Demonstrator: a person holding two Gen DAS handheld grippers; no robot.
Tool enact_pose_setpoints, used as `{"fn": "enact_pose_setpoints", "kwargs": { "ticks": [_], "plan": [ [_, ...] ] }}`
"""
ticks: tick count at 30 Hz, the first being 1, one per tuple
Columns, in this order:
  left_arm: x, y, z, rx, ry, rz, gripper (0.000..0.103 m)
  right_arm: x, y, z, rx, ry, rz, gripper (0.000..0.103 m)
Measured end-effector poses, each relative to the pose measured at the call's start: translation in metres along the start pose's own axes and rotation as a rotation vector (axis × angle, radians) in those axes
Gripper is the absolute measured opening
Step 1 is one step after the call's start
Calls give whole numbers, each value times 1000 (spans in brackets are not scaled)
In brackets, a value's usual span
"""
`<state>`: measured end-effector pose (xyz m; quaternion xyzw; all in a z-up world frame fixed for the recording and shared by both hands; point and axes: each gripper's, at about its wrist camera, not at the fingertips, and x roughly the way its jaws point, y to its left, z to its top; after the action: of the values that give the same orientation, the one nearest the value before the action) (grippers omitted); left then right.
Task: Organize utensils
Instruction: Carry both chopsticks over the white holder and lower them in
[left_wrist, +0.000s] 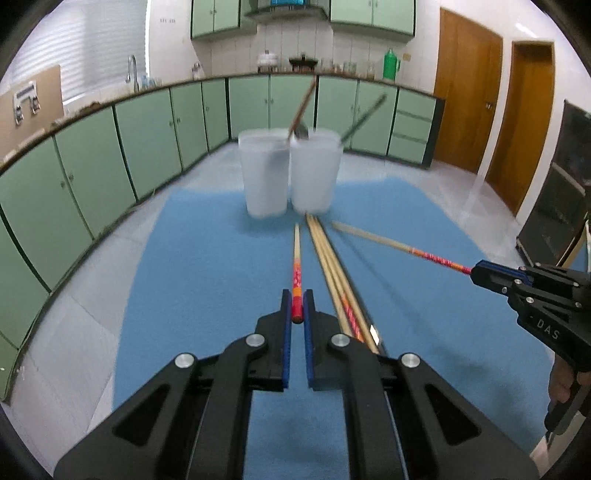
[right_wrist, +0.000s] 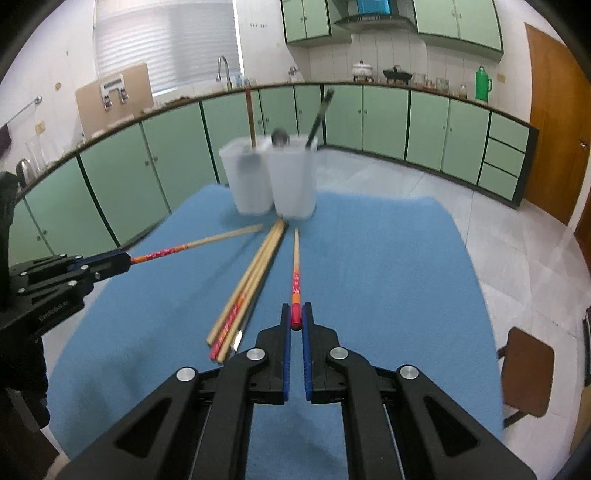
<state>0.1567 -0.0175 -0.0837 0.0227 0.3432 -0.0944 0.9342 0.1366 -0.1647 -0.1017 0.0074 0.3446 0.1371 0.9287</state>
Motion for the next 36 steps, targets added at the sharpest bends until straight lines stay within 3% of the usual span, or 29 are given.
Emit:
{"fn": "enact_pose_setpoints", "kwargs": {
  "ticks": [11,27,36],
  "plan": [
    [-41,-3,58,39,-136,-23,5,-40,-3,73,-40,-97,57,5],
    [-60,8,98,54,-234,-33,5,-55,5,144,-120,-127,147,5],
    [-81,11,154,79,-380,-13,5,-79,4,215,-109,-275,162,5]
  ]
}}
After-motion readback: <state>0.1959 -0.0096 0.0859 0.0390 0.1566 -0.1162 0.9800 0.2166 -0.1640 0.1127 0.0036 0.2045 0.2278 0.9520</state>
